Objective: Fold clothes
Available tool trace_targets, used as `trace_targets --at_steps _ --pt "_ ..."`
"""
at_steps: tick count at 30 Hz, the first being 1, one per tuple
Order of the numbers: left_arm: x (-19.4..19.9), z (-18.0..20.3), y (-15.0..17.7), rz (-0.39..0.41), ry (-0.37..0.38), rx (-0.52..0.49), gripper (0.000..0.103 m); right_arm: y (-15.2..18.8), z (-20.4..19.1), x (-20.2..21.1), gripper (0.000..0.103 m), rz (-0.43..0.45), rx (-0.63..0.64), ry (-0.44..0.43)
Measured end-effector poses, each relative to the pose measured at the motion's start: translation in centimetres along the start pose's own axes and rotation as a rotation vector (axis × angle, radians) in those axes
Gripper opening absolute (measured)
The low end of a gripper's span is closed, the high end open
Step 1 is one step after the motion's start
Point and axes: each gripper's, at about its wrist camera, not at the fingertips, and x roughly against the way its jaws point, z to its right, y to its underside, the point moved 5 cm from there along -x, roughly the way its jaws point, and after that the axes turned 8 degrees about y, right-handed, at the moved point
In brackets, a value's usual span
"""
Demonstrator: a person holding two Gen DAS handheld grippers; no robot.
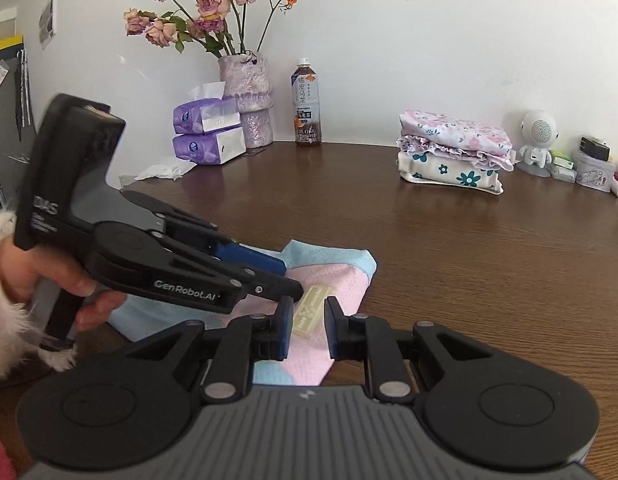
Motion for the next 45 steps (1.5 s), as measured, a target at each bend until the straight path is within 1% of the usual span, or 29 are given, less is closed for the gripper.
trace_targets --at_steps 2,3,5,6,7,10,12,14,15,17,19,21,24,27,29,30,31,32,33,35,37,39,40,42,45 --pt "1.4 0.1 0.2 0.033 0.008 0.017 0.025 0.4 -0.3 -0.3 0.017 -0.013 0.011 -0.027" --pt "2.3 0.2 0.2 0.054 0.013 0.026 0.027 0.7 -0.5 -0.6 0.017 -0.022 0.018 -0.037" --pt "4.2 1.2 0.4 0.087 0.042 0.027 0.032 1.1 -0.8 -1.0 0.017 -0.030 0.033 -0.044" --pt "4.9 2.0 0.7 0.092 0.063 0.011 0.035 1.2 -1.0 -1.1 0.017 -0.028 0.040 -0.047" --pt "5.3 2.8 1.0 0.085 0.078 -0.007 0.035 1.3 -1.1 -1.2 0.017 -0.027 0.047 -0.051" --pt "5.5 4.8 2.3 0.031 0.092 -0.063 0.035 1.2 -0.8 -0.7 0.017 -0.010 0.030 -0.060" --pt "4.9 5.5 3.3 -0.005 0.060 -0.107 0.035 1.0 -0.4 0.0 0.017 0.007 0.014 -0.064" --pt "4.3 5.9 4.0 -0.029 0.037 -0.133 0.035 1.1 0.2 1.2 0.020 0.018 0.019 -0.066" --pt "4.2 5.9 4.2 -0.034 0.032 -0.138 0.034 1.2 0.2 1.7 0.026 0.014 0.037 -0.067" --pt "4.0 6.0 4.5 -0.038 0.020 -0.155 0.034 1.5 0.2 2.6 0.031 0.000 0.085 -0.069" --pt "4.1 6.3 4.6 -0.037 0.004 -0.178 0.033 1.9 -0.1 3.3 0.035 -0.017 0.132 -0.073" --pt "4.3 6.6 4.7 -0.034 -0.012 -0.201 0.033 2.5 -0.6 3.1 0.036 -0.042 0.168 -0.076" --pt "4.5 7.0 5.0 -0.028 -0.036 -0.236 0.028 3.4 -1.6 2.1 0.036 -0.070 0.224 -0.064" --pt "4.6 7.2 5.1 -0.020 -0.045 -0.244 0.028 3.8 -2.1 1.4 0.035 -0.075 0.249 -0.038" --pt "4.6 7.2 5.0 -0.014 -0.056 -0.252 0.028 3.8 -2.1 1.1 0.030 -0.074 0.247 -0.019" --pt "4.4 7.3 5.0 -0.014 -0.065 -0.262 0.025 3.8 -2.1 1.0 0.027 -0.074 0.241 -0.014" --pt "4.3 7.4 5.0 -0.014 -0.076 -0.273 0.017 3.7 -2.1 1.0 0.026 -0.070 0.237 -0.008" --pt "4.2 7.5 5.0 -0.015 -0.089 -0.286 0.012 3.6 -2.2 1.0 0.023 -0.064 0.235 -0.004" --pt "4.1 7.6 5.0 -0.015 -0.103 -0.299 0.002 3.5 -2.2 1.0 0.016 -0.056 0.235 0.007" --pt "4.2 7.9 5.1 -0.006 -0.120 -0.314 0.002 3.4 -2.3 0.7 0.014 -0.047 0.231 0.037" --pt "4.4 8.1 5.1 0.008 -0.130 -0.320 0.002 3.5 -2.3 0.6 0.015 -0.046 0.223 0.046" --pt "4.7 8.2 5.3 0.014 -0.142 -0.319 0.002 3.5 -2.0 1.4 0.019 -0.043 0.213 0.018" --pt "4.7 8.1 5.3 0.016 -0.147 -0.317 0.002 3.6 -1.8 1.8 0.025 -0.041 0.208 0.001" --pt "4.8 8.0 5.4 0.015 -0.141 -0.306 0.002 3.6 -1.4 2.7 0.026 -0.042 0.203 -0.024" --pt "4.8 7.9 5.4 0.015 -0.131 -0.292 0.004 3.9 -0.7 3.3 0.026 -0.052 0.222 -0.023"
